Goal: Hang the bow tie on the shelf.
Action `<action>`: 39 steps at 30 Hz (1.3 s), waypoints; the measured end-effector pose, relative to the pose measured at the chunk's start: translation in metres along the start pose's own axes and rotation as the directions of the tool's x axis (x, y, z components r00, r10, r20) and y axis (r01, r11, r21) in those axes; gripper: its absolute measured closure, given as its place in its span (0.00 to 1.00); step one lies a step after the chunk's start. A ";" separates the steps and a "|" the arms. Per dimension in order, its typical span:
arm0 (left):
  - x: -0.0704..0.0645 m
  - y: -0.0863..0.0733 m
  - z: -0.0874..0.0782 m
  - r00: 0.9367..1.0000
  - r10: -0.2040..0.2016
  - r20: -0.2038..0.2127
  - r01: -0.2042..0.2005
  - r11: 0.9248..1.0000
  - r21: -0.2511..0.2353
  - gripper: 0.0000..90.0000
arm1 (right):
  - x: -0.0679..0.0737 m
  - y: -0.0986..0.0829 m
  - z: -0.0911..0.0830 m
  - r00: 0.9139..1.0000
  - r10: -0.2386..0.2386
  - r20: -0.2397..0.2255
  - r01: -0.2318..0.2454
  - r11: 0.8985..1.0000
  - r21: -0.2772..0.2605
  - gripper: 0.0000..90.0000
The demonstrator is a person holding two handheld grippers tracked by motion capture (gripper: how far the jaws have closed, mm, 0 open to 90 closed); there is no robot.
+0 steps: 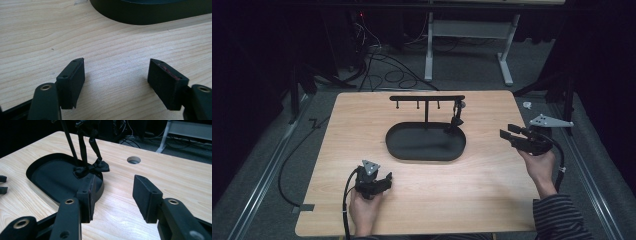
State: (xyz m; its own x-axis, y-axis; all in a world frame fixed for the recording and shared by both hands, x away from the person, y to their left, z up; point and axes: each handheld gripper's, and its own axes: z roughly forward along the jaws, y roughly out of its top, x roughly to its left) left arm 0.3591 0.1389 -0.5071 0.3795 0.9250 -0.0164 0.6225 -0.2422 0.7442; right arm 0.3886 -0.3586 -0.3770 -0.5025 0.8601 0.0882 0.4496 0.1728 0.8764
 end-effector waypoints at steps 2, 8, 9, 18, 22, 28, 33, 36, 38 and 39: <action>0.000 0.000 0.000 1.000 0.000 0.001 0.000 1.000 0.001 0.34 | 0.000 -0.001 -0.001 1.000 0.003 0.001 -0.003 1.000 -0.003 0.61; 0.000 0.000 0.000 1.000 0.000 0.001 0.000 1.000 0.001 0.34 | -0.002 -0.007 -0.009 1.000 0.017 0.010 -0.017 1.000 -0.017 0.61; 0.000 0.000 0.000 1.000 0.000 0.001 0.000 1.000 0.001 0.34 | -0.002 -0.008 -0.010 1.000 0.015 0.010 -0.015 1.000 -0.018 0.61; 0.000 0.000 0.000 1.000 0.003 0.001 -0.003 1.000 0.003 0.34 | -0.002 -0.017 -0.015 0.999 0.026 0.022 -0.026 0.999 -0.029 0.60; 0.000 0.000 0.000 1.000 0.003 0.001 -0.003 1.000 0.003 0.34 | -0.001 -0.022 -0.017 0.999 0.034 0.026 -0.033 0.999 -0.030 0.60; 0.000 0.000 0.000 1.000 0.003 0.002 -0.003 1.000 0.004 0.34 | 0.000 -0.026 -0.019 0.999 0.035 0.024 -0.034 0.999 -0.028 0.60; 0.000 0.000 0.000 1.000 0.003 0.001 -0.003 1.000 0.003 0.34 | 0.002 -0.030 -0.024 0.999 0.036 0.028 -0.035 0.999 -0.031 0.60; 0.000 0.000 0.000 1.000 0.003 0.001 -0.003 1.000 0.003 0.34 | 0.002 -0.033 -0.027 0.999 0.040 0.028 -0.039 0.999 -0.034 0.60; 0.000 0.000 0.000 1.000 0.003 0.001 -0.003 1.000 0.003 0.34 | 0.003 -0.035 -0.028 0.999 0.041 0.027 -0.040 0.999 -0.034 0.60; 0.000 0.000 0.000 1.000 0.003 0.001 -0.003 1.000 0.004 0.34 | 0.003 -0.035 -0.028 0.999 0.044 0.027 -0.043 0.998 -0.034 0.60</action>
State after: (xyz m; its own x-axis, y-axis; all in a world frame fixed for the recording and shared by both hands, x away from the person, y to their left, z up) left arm 0.3588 0.1389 -0.5069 0.3823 0.9239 -0.0150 0.6238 -0.2460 0.7419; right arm 0.3504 -0.3757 -0.3945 -0.4626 0.8792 0.1139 0.4451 0.1192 0.8875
